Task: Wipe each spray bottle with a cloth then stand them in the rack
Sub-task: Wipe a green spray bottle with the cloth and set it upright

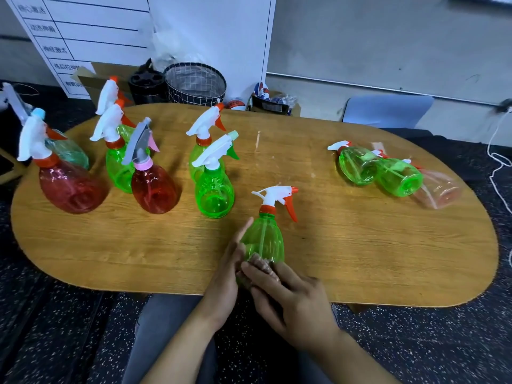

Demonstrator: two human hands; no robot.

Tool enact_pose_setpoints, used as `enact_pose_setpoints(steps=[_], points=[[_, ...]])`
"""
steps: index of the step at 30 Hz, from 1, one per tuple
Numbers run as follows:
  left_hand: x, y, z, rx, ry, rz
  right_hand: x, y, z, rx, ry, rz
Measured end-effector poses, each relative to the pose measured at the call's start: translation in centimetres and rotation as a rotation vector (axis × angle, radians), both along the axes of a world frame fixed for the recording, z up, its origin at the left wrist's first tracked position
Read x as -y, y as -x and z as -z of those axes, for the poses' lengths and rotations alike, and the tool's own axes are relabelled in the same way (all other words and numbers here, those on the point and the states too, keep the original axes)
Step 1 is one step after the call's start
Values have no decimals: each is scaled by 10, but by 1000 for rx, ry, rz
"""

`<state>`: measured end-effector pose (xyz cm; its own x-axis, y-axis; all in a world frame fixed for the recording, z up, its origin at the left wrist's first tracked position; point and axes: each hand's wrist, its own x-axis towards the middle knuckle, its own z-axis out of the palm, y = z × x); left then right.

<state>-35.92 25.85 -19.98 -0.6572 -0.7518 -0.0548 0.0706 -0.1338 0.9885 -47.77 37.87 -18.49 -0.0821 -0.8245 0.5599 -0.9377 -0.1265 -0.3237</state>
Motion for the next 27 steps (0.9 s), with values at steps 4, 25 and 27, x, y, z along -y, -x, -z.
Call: enact_pose_setpoints(steps=[4, 25, 27], points=[[-1, -3, 2, -14, -55, 17, 2, -4, -2, 705, 137, 220], [-3, -2, -3, 49, 40, 56, 33, 12, -17, 606, -2, 332], [-2, -2, -1, 40, 26, 59, 33, 9, -12, 441, -29, 301]])
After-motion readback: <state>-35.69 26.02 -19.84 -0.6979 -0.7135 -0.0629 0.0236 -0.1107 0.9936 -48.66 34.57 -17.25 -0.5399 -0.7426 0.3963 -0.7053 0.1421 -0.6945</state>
